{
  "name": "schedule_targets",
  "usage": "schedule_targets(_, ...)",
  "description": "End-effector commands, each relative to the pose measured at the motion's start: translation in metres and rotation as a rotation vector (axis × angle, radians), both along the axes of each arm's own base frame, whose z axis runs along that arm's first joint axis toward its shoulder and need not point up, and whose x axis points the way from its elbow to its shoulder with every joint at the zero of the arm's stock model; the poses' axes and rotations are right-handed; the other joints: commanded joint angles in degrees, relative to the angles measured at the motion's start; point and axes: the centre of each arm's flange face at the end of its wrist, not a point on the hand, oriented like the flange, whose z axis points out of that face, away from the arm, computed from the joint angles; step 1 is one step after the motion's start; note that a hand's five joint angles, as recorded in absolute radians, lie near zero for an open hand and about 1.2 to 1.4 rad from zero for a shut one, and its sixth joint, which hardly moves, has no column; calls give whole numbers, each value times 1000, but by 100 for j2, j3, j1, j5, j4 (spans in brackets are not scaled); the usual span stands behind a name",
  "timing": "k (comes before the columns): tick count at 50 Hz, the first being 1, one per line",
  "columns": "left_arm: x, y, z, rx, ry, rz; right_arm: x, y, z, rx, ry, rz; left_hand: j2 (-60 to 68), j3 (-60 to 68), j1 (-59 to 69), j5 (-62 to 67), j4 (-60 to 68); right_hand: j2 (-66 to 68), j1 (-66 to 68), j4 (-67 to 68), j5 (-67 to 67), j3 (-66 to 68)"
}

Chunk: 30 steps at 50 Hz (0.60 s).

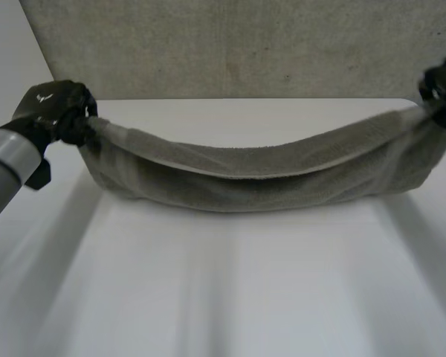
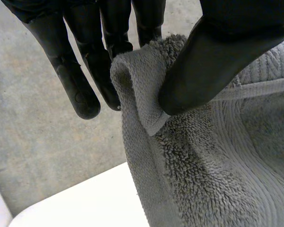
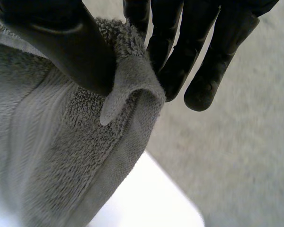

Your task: Fold the towel.

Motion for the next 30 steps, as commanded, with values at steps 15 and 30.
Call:
schedule_targets(15, -11, -72, 95, -208, 310, 36, 61, -58, 41, -290, -227, 108, 434, 477, 651, 585, 210, 403, 421, 284, 408, 475)
schedule_targets(30, 37, -9, -55, 311, 251, -7, 25, -23, -55, 53, -91, 182, 434, 477, 651, 585, 210, 403, 421, 284, 408, 475)
